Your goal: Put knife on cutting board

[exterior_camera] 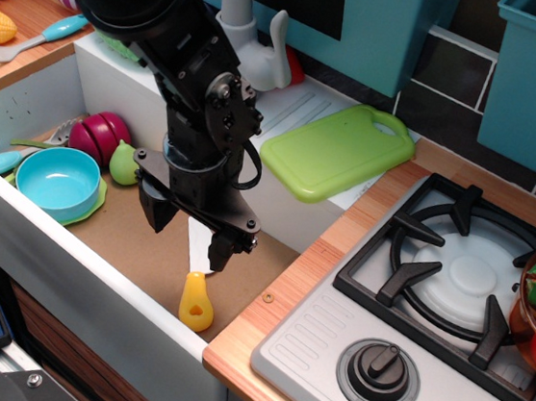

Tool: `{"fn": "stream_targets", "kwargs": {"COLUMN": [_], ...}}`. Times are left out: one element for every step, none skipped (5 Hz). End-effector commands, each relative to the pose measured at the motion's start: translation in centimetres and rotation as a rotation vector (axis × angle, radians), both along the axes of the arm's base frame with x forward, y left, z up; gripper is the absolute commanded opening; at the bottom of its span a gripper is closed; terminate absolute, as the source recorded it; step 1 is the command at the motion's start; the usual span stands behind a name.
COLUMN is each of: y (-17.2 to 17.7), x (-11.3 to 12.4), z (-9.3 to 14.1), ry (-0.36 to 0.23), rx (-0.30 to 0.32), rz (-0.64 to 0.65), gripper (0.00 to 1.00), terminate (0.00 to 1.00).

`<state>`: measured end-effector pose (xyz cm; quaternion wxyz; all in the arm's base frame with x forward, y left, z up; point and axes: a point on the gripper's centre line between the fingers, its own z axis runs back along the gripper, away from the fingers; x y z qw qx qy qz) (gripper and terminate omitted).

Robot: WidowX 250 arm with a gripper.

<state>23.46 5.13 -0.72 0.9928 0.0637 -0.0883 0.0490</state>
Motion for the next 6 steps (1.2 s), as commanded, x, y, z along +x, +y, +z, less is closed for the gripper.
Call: {"fn": "stream_targets", "kwargs": {"y": [0.0, 0.5, 1.0, 0.9, 0.5, 0.6], "x": [0.0, 0.3, 0.6, 1.0, 1.5, 1.6], "z": [0.0, -1.5, -2.5, -3.0, -3.4, -3.8], "ry": [0.000, -0.011, -0.028, -0.030, -0.067, -0.052], "rx": [0.000, -0.038, -0.068, -0.111, -0.126, -0.171], "rz": [0.000, 0.085, 0.122, 0.184, 0.228, 0.236], "gripper": [1.00, 1.00, 1.00, 1.00, 1.00, 1.00], "terminate": [0.00, 0.00, 0.00, 0.00, 0.00, 0.00]}}
